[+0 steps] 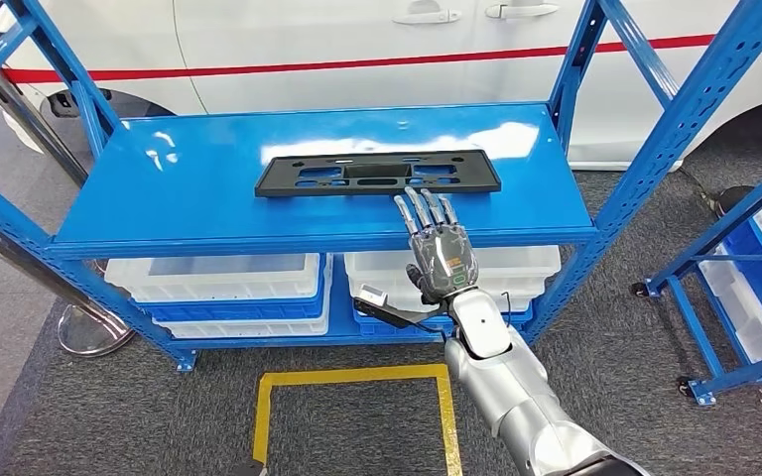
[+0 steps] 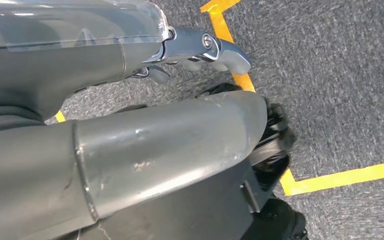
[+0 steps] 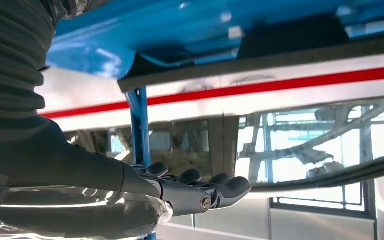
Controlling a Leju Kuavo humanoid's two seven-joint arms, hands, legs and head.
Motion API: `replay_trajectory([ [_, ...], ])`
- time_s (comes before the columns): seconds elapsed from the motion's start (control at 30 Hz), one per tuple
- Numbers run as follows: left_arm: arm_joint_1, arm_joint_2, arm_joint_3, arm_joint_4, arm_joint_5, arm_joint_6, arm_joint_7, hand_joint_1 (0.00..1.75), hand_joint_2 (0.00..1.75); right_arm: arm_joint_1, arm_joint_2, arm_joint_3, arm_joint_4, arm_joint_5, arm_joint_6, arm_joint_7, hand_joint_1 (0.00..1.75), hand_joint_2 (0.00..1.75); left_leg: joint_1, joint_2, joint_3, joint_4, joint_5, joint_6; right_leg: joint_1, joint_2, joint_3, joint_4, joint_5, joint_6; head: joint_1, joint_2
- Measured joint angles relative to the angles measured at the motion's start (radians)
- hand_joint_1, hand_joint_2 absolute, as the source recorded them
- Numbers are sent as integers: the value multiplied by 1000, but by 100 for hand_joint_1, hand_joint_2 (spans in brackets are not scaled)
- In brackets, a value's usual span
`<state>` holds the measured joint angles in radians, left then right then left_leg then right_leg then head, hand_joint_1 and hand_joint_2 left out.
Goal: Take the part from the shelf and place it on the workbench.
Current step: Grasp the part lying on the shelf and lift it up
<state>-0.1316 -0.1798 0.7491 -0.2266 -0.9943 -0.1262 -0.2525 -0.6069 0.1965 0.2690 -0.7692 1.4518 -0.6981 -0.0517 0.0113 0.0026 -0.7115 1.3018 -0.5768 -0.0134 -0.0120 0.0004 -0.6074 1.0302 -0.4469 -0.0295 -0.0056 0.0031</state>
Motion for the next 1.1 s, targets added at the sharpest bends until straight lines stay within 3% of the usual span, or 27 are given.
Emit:
replay_trajectory([
  [0.03, 0, 0, 0, 0, 0, 0, 0, 0, 0, 0, 0, 0, 3, -8, 0, -6, 0, 175, 0, 0, 14, -37, 30, 2, 0, 1, 1, 0, -1, 1, 0, 0],
  [0.1, 0, -1, 0, 0, 0, -1, 0, 0, 0, 0, 0, 0, 8, -15, 0, -13, 0, 175, -1, 0, 78, -180, 103, 12, 0, 4, 5, 0, -3, 4, 0, 0],
  [0.13, -1, -1, 0, 0, 0, -1, 0, 0, 0, 0, 0, 0, 10, -17, 0, -14, 0, 175, -4, -1, 106, -240, 125, 17, 1, 4, 6, 0, -3, 7, 0, 0],
  [0.17, -1, -1, 0, 0, 0, -2, -1, 0, 0, 1, 0, 0, 11, -17, 0, -15, 0, 175, -6, -1, 122, -276, 133, 22, 2, 5, 5, 0, -3, 12, 0, 0],
  [0.23, 1, -2, 0, 0, -1, -5, -6, 0, 0, 4, 0, 0, 14, -19, 0, -18, 0, 175, -11, -3, 127, -291, 132, 28, 3, 5, 4, -4, -1, 24, 0, 0],
  [0.3, 3, -2, -1, 0, -5, -7, -10, 0, 0, 8, -1, 0, 16, -22, -1, -22, 0, 175, -6, -3, 132, -303, 140, 39, 3, 4, 3, 0, -8, 35, 0, 0],
  [0.37, 3, -4, -4, 0, -12, -7, -14, 0, 0, 9, -2, 0, 17, -25, -1, -26, 0, 175, -2, 0, 138, -316, 148, 51, 4, 3, -26, 67, -51, 42, 1, 0],
  [0.43, 3, -5, -8, 0, -19, -7, -20, 0, 0, 17, -5, 0, 19, -29, -1, -30, 0, 175, -4, 0, 138, -317, 147, 56, 4, 3, -89, 195, -111, 45, 1, 0],
  [0.47, 4, -5, -10, 0, -21, -7, -22, 0, 0, 23, -7, 0, 21, -29, -1, -30, 0, 175, -5, 0, 138, -316, 146, 57, 3, 3, -115, 245, -125, 47, 1, 0],
  [0.5, 6, -5, -12, 0, -22, -7, -23, 0, 0, 29, -9, 0, 23, -29, -1, -31, 0, 175, -6, -1, 138, -314, 144, 58, 2, 3, -127, 262, -119, 47, 1, 0],
  [0.53, 7, -5, -14, 0, -22, -7, -24, 0, 0, 32, -11, 0, 23, -29, -1, -31, 0, 175, -6, -1, 139, -312, 142, 57, 1, 2, -120, 242, -96, 47, 1, 0],
  [0.6, 8, -6, -17, 0, -23, -7, -25, 0, 0, 34, -11, 0, 24, -29, -1, -32, 0, 175, -6, -2, 141, -305, 135, 53, 0, 2, -63, 119, -27, 43, 1, 0],
  [0.67, 6, -7, -19, 0, -25, -6, -25, 0, 0, 34, -12, 0, 24, -29, -1, -33, 0, 175, -10, -3, 138, -294, 128, 44, 3, 1, -15, 20, 6, 36, 1, 0],
  [0.73, 6, -8, -20, 0, -25, -5, -24, 0, 0, 35, -12, 0, 24, -28, -1, -33, 0, 175, -12, -3, 136, -291, 124, 34, 7, 2, -7, 1, 4, 27, 1, 0],
  [0.83, 5, -8, -23, 0, -25, -4, -23, 0, 0, 34, -12, 0, 22, -26, -1, -33, 0, 175, -9, -3, 129, -266, 103, 18, 2, 3, 0, -7, 5, 12, 0, 0],
  [0.9, 4, -8, -24, 0, -27, -4, -23, 0, 0, 34, -12, 0, 21, -25, -1, -33, 0, 175, -4, -3, 83, -167, 52, 7, -1, 1, 6, -10, 3, 3, 0, 0],
  [0.97, 6, -8, -25, 0, -28, -5, -23, 0, 0, 35, -12, 0, 21, -23, -1, -34, 0, 175, 0, -3, 16, -42, 7, -1, -1, 1, 8, -9, -1, -1, 0, 0],
  [1.0, 7, -8, -25, 0, -28, -5, -23, 0, 0, 35, -12, 0, 21, -22, -1, -35, 0, 175, 1, -3, -5, -12, 7, -3, -1, 1, 9, -8, -3, -1, 0, 0],
  [1.03, 8, -8, -25, 0, -29, -6, -23, 0, 0, 35, -12, 0, 21, -20, -1, -36, 0, 175, 2, -3, -6, -22, 28, -3, -1, 2, 12, -6, -6, 0, 0, 0],
  [1.1, 7, -8, -25, 0, -29, -7, -23, 0, 0, 35, -12, 0, 21, -18, -1, -38, 0, 175, 1, -3, 43, -142, 106, 3, 0, 4, 23, -5, -14, 4, 0, 0],
])
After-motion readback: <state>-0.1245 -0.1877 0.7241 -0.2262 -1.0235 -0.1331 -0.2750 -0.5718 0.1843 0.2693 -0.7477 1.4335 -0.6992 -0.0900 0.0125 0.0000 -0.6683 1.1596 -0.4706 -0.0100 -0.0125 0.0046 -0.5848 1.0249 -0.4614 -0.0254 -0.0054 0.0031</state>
